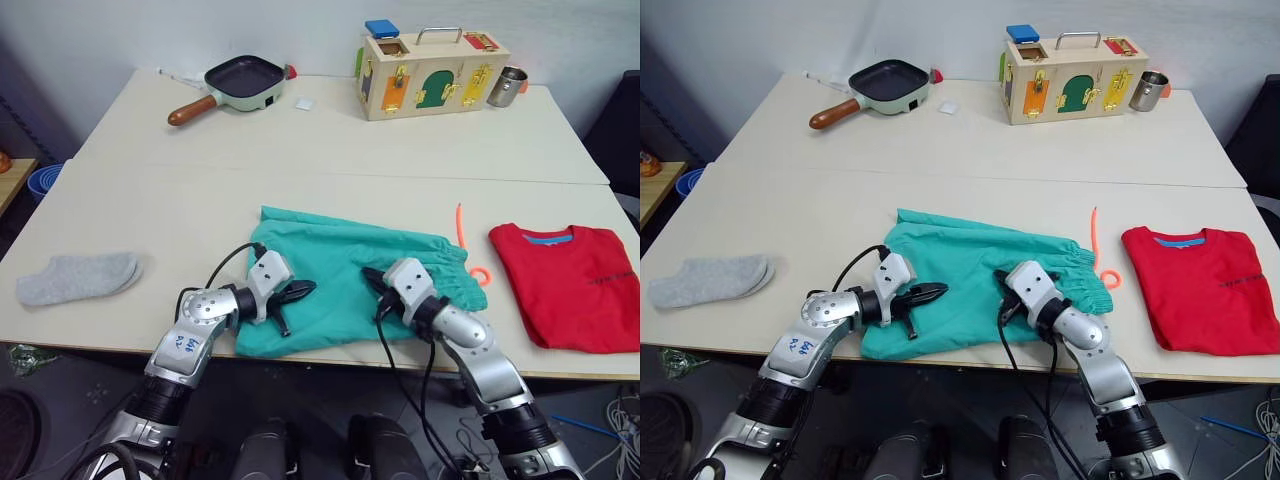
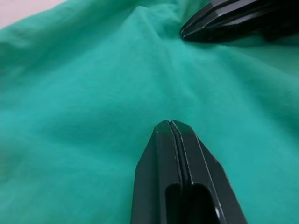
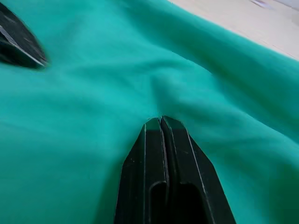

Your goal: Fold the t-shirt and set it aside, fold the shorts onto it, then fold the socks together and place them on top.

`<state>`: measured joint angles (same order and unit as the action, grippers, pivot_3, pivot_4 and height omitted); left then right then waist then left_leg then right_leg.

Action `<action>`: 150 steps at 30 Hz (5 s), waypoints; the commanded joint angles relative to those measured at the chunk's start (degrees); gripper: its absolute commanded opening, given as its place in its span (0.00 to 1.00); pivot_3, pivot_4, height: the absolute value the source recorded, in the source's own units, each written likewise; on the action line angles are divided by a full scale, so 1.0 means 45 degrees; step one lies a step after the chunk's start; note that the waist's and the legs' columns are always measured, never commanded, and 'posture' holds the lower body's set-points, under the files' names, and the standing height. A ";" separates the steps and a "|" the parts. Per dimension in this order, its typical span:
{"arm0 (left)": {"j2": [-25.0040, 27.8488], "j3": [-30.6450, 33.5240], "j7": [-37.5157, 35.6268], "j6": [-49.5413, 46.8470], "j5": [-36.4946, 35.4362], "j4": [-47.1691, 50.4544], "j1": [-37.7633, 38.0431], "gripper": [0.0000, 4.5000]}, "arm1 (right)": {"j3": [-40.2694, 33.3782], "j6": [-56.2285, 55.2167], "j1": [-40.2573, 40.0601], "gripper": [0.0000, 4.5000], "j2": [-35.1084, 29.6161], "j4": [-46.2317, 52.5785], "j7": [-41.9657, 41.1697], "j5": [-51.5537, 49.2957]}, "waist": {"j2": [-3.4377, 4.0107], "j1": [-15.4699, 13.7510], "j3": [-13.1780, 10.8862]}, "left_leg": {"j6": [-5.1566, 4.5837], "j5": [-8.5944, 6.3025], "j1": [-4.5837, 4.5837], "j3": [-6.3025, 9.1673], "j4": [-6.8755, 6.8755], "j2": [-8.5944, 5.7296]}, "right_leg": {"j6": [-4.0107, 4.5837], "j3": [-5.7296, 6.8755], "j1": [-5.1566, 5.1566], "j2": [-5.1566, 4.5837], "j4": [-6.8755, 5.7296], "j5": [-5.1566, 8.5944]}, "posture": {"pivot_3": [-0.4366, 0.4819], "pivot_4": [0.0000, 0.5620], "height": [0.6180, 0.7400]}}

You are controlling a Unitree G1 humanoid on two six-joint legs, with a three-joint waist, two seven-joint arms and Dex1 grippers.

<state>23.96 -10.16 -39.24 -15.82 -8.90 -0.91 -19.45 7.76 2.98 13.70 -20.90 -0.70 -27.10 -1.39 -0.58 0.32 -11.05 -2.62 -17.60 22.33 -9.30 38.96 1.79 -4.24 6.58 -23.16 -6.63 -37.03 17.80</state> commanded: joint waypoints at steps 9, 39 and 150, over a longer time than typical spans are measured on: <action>0.0377 0.0642 -0.0198 -0.0199 -0.0173 -0.0671 0.0773 0.00 | -0.2803 -0.2723 0.0174 0.01 -0.0972 -0.2664 -0.0405 -0.1593 | 0.0006 0.0069 0.0016 | 0.0006 -0.0002 -0.0067 0.0010 -0.0025 0.0003 | 0.0001 0.0004 0.0075 -0.0007 0.0012 0.0000 | 0.48 0.27 1.00; -0.0435 0.0705 -0.5126 0.5023 -0.1131 -0.4293 -0.2826 0.00 | -0.8046 1.0834 -0.7015 0.99 -0.4216 0.5497 0.7930 -2.1593 | 0.0021 -0.0042 0.0023 | -0.0025 0.0009 -0.0028 0.0069 -0.0189 -0.0011 | -0.0013 0.0069 0.0089 -0.0006 0.0208 -0.0010 | 0.48 0.27 1.00; 0.1909 0.2072 -0.0442 -0.0555 -0.1648 -0.1455 -0.0749 0.00 | 0.3188 -0.0193 0.2468 0.01 -0.0192 -0.1863 -0.8523 -0.1318 | -0.0113 0.0290 0.0090 | 0.0065 0.0071 0.0011 0.0007 -0.0202 -0.0002 | 0.0033 -0.0033 -0.0070 0.0014 0.0061 0.0000 | 0.48 0.27 1.00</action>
<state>32.58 -3.22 -42.76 -20.69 -17.39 -5.68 -23.55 21.04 1.48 26.20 -20.80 -9.47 -63.79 -7.31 -1.09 1.62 -10.64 -2.33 -17.28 22.35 -9.27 38.05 1.77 -4.09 6.43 -23.46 -6.58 -36.77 17.80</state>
